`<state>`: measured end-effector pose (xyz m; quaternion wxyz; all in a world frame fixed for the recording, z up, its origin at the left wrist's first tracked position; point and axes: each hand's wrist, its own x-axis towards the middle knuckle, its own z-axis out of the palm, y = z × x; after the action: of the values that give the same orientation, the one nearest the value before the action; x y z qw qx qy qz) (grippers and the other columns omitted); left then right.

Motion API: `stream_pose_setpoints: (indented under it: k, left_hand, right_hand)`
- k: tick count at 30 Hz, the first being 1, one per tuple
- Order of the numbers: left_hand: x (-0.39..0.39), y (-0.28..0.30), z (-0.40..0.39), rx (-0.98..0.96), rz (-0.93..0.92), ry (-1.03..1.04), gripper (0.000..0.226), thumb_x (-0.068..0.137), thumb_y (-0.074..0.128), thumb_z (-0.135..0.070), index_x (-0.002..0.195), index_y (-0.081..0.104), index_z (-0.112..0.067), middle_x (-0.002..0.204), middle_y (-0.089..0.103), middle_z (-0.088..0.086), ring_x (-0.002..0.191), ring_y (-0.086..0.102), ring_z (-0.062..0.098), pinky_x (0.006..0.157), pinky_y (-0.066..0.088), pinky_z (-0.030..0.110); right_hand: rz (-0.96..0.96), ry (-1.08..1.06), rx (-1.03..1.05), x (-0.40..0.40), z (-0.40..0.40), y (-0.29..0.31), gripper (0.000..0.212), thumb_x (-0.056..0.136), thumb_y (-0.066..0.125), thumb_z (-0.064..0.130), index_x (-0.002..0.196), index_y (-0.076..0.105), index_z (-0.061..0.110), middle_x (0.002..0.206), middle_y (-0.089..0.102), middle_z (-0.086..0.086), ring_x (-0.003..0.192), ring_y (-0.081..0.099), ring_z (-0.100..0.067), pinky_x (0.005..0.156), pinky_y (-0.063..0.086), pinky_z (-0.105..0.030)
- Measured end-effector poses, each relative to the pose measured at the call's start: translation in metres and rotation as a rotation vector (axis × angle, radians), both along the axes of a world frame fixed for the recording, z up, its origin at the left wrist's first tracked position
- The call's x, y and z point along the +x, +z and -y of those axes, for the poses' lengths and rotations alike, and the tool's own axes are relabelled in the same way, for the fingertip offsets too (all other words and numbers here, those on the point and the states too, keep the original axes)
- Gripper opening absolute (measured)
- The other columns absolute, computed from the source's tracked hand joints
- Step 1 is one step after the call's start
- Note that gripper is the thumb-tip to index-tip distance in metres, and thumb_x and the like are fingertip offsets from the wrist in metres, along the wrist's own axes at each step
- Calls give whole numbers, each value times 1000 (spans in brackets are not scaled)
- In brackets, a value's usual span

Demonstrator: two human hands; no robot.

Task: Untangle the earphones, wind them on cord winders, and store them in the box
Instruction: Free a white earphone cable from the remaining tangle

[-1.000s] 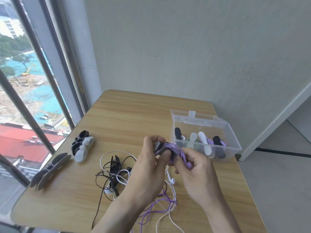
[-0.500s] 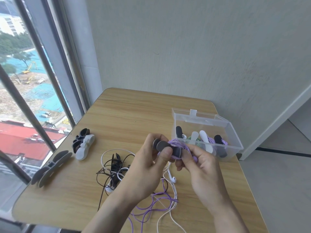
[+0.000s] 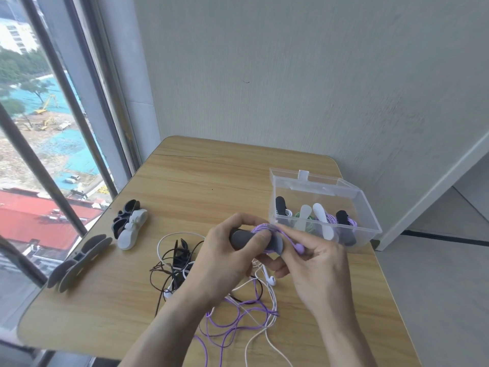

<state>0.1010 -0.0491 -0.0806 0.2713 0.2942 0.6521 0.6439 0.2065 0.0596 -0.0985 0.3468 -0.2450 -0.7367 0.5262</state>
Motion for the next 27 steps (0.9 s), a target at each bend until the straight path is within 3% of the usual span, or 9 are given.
stream_pose_setpoints:
  k: [3,5,10,14,17,20,23,25,27]
  left_hand:
    - [6,-5,-6,22,124,78,18,97,62,-20,96,65,-2,72,74,13,53,65,20,46,43,26]
    - [10,-11,-12,49,281,182,20,96,62,-18,95,63,2,76,73,13,61,71,30,46,42,29]
    - [17,-23,-20,124,563,387,15,94,64,-24,89,70,-11,82,76,5,74,71,18,63,39,32]
    - [23,-19,-23,277,728,351,27,100,54,-33,99,73,-14,97,77,8,83,70,21,78,51,36]
    - [29,-22,-23,260,566,258,38,106,39,-31,107,75,-18,105,76,4,101,71,22,90,51,39]
    - [28,-22,-19,176,225,95,40,108,32,-32,112,70,-25,98,74,-10,99,67,11,89,50,30]
    - [24,-16,-16,138,-47,-36,32,105,35,-34,107,66,-27,89,67,-20,88,59,2,82,45,18]
    - [21,-14,-16,139,-105,-89,23,106,42,-26,111,64,-23,89,67,-22,86,60,-1,81,45,16]
    - [19,-16,-17,138,-99,-119,21,102,52,-25,118,63,-19,102,72,-15,96,66,4,88,51,24]
  right_hand:
    - [57,14,115,0,2,1,28,96,64,10,89,78,34,55,65,15,52,62,-1,55,47,-13]
    - [130,49,134,-3,6,1,23,101,55,9,89,72,21,56,62,24,51,60,4,51,38,-6]
    - [168,116,290,-13,16,-6,31,106,39,15,106,68,26,91,63,12,91,61,-7,75,43,-13]
    - [101,46,286,-25,33,-18,21,104,44,37,106,62,26,98,48,9,89,57,-2,77,43,-10]
    - [-10,-152,236,-32,30,-17,23,101,51,38,79,52,35,83,51,7,70,58,-6,65,43,-15]
    - [-91,-232,68,-33,15,-8,36,101,55,20,65,52,18,68,53,-7,59,51,-14,61,50,-36]
    - [-131,-283,-85,-30,6,-1,37,95,58,31,71,64,2,68,65,-18,67,62,-37,67,57,-51]
    - [-147,-326,-162,-28,6,2,40,92,63,39,77,69,2,69,67,-20,65,64,-35,67,58,-53]
    - [-178,-362,-294,-28,9,6,37,90,67,36,76,72,3,70,66,-24,64,59,-29,66,55,-51]
